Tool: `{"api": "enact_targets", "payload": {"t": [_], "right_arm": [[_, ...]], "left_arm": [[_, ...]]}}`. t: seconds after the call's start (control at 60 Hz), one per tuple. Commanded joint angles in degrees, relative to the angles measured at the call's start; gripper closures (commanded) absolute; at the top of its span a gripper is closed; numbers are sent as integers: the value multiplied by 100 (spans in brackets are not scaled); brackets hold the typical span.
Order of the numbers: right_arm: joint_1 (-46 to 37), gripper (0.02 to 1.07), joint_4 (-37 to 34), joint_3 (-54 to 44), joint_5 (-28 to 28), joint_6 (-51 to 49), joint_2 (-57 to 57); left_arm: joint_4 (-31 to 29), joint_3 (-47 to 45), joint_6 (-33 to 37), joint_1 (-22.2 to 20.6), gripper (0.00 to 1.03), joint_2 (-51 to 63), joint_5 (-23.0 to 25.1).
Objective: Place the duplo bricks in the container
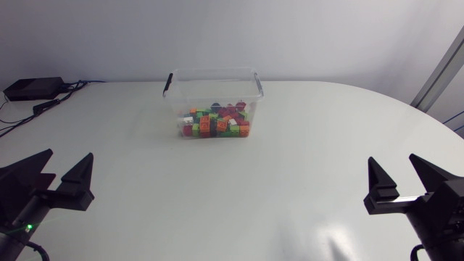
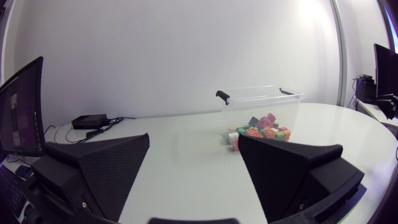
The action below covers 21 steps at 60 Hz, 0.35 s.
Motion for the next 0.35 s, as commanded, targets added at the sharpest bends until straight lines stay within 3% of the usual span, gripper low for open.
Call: {"api": "enact_targets", "payload": {"t": [0.0,0.333], "right_arm": [[-70,7,-75,-129,-57,277,-8],[-126,7,-97,-126,-148,484,-3]], "left_arm": [[148,-328,-290,78,4,-254,55],[268,-714,-504,154,4,-626,86]]}}
